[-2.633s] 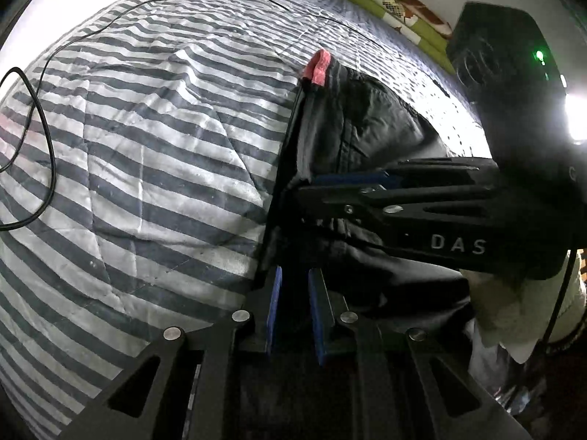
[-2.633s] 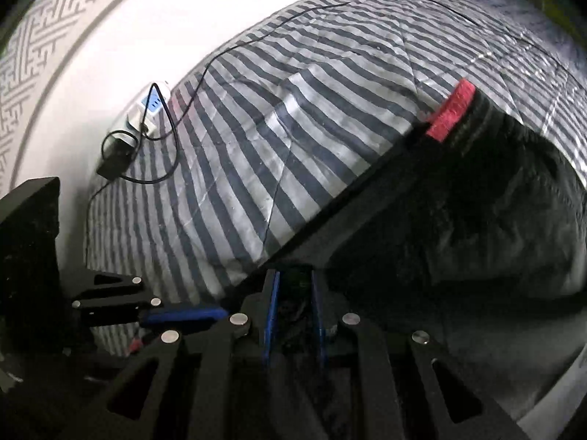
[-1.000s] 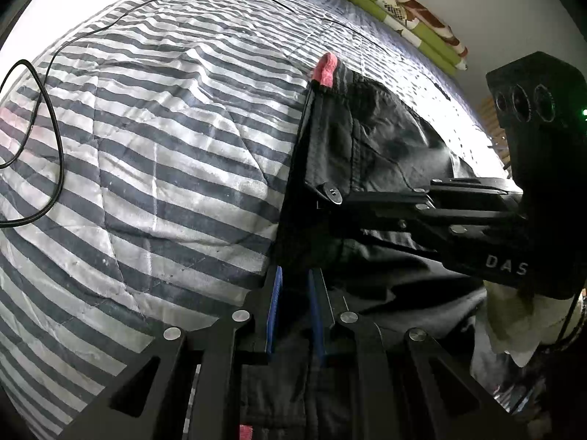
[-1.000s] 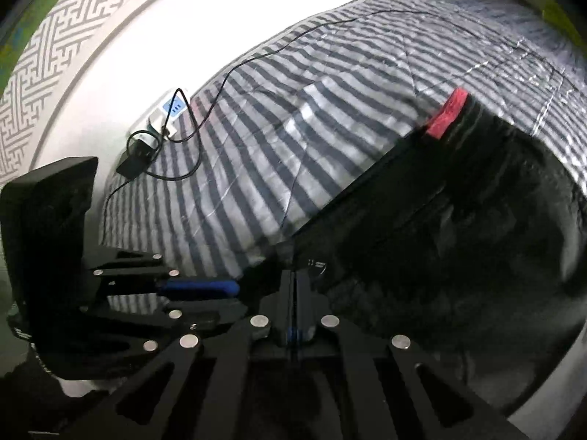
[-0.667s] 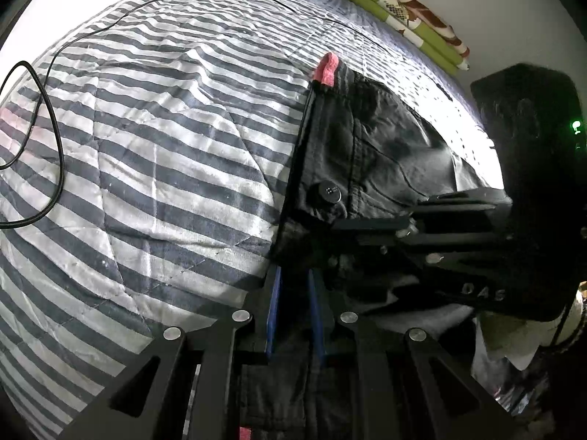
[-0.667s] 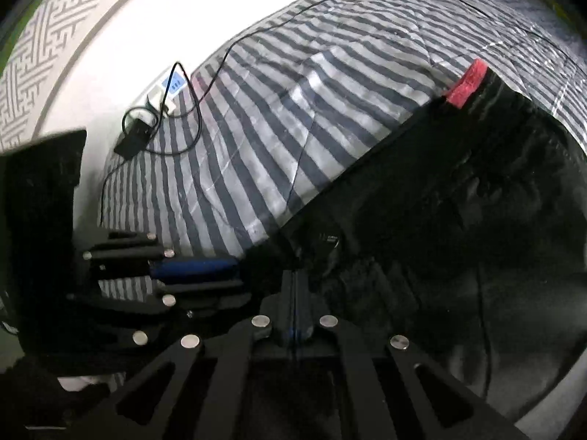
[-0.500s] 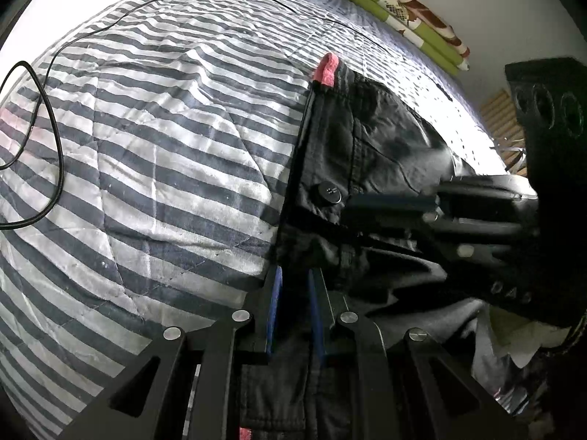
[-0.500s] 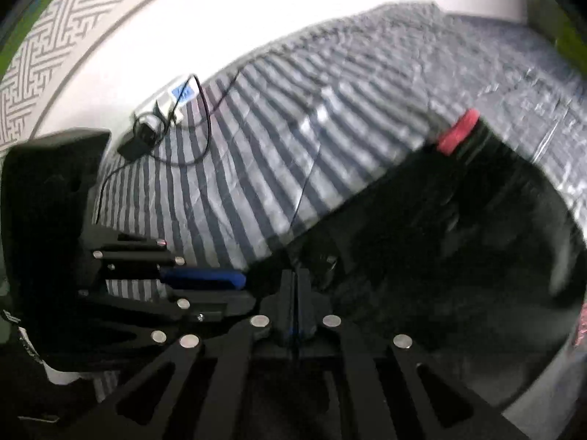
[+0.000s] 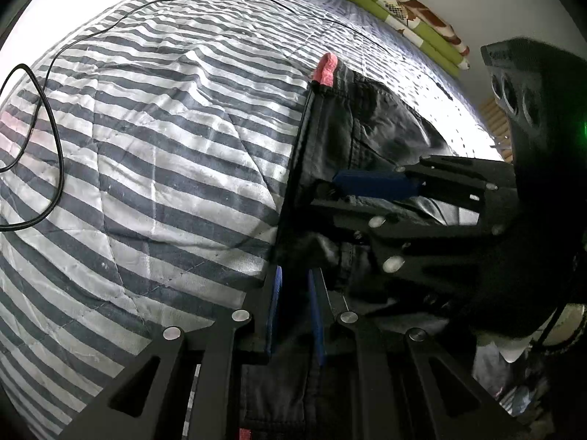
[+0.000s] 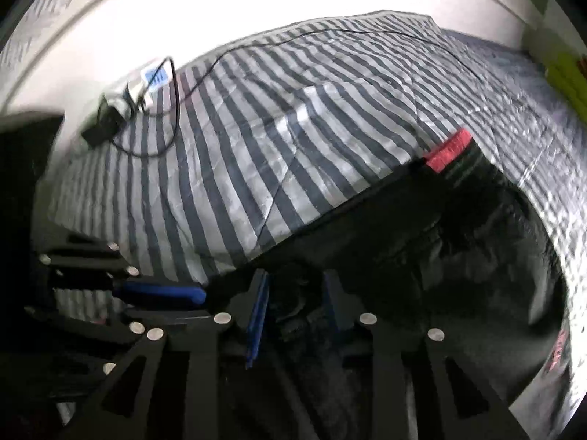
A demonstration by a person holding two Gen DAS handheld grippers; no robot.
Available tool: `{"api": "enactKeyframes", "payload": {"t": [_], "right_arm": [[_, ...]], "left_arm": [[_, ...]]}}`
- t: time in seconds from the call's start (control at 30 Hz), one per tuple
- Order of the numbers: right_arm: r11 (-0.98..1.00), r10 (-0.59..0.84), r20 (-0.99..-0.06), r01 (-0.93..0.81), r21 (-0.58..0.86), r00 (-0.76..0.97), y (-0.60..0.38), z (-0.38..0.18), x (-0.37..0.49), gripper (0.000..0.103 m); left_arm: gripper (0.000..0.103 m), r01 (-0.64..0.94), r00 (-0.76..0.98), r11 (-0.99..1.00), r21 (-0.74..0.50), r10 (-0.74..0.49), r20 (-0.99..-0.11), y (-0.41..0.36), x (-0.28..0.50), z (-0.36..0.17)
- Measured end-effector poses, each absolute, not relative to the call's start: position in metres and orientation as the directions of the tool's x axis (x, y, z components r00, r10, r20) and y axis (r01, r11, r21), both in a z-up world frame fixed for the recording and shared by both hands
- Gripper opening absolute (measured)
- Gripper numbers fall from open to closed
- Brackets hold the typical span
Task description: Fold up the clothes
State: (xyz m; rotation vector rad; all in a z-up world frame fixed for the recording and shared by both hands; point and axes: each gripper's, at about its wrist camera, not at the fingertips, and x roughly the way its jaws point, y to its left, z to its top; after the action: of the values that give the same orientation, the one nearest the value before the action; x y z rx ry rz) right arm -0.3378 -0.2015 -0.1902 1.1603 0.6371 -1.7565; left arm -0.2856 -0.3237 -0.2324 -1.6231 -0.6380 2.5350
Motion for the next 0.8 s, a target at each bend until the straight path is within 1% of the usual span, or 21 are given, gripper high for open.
{"api": "enactKeyframes", "payload": {"t": [0.03,0.07,0.13,0.27,0.37,0.5,0.63,0.8], "right_arm": [[-0.451,-0.401,-0.902,0.891,0.044,-0.159,-0.202,-0.190,-0.335,0.024],[-0.449,-0.405,-0.901,0.892,0.050,-0.154,-0.202,-0.190,-0.335,0.018],[-0.457,-0.409,-0.901,0.887,0.066,-0.144,-0.201,-0.189,-0.338,0.016],[-0.460,-0.421,-0.904,0.877,0.139,-0.078,-0.197,-0.187,-0.348,0.016],[-0.452,-0.441,-0.898,0.863,0.225,0.003,-0.192,-0.181,-0.357,0.016],[-0.435,-0.429,-0.902,0.863,0.258,0.054,-0.192,-0.183,-0.356,0.016],[-0.432,-0.414,-0.910,0.878,0.207,0.011,-0.197,-0.189,-0.347,0.016],[-0.403,-0.367,-0.922,0.915,0.037,-0.124,-0.214,-0.191,-0.329,0.016]], "left_arm": [[0.016,0.165,-0.442,-0.912,-0.375,0.271,-0.855,-0.323,-0.286,-0.232],[0.016,0.165,-0.442,-0.912,-0.375,0.272,-0.855,-0.324,-0.286,-0.232],[0.016,0.165,-0.442,-0.912,-0.375,0.272,-0.855,-0.324,-0.286,-0.232],[0.016,0.164,-0.442,-0.912,-0.375,0.272,-0.855,-0.325,-0.286,-0.232],[0.016,0.165,-0.442,-0.911,-0.377,0.273,-0.854,-0.326,-0.287,-0.232],[0.016,0.166,-0.441,-0.912,-0.376,0.273,-0.855,-0.326,-0.290,-0.233],[0.016,0.166,-0.441,-0.912,-0.376,0.272,-0.855,-0.326,-0.292,-0.233],[0.016,0.166,-0.441,-0.913,-0.372,0.269,-0.856,-0.325,-0.297,-0.234]]}}
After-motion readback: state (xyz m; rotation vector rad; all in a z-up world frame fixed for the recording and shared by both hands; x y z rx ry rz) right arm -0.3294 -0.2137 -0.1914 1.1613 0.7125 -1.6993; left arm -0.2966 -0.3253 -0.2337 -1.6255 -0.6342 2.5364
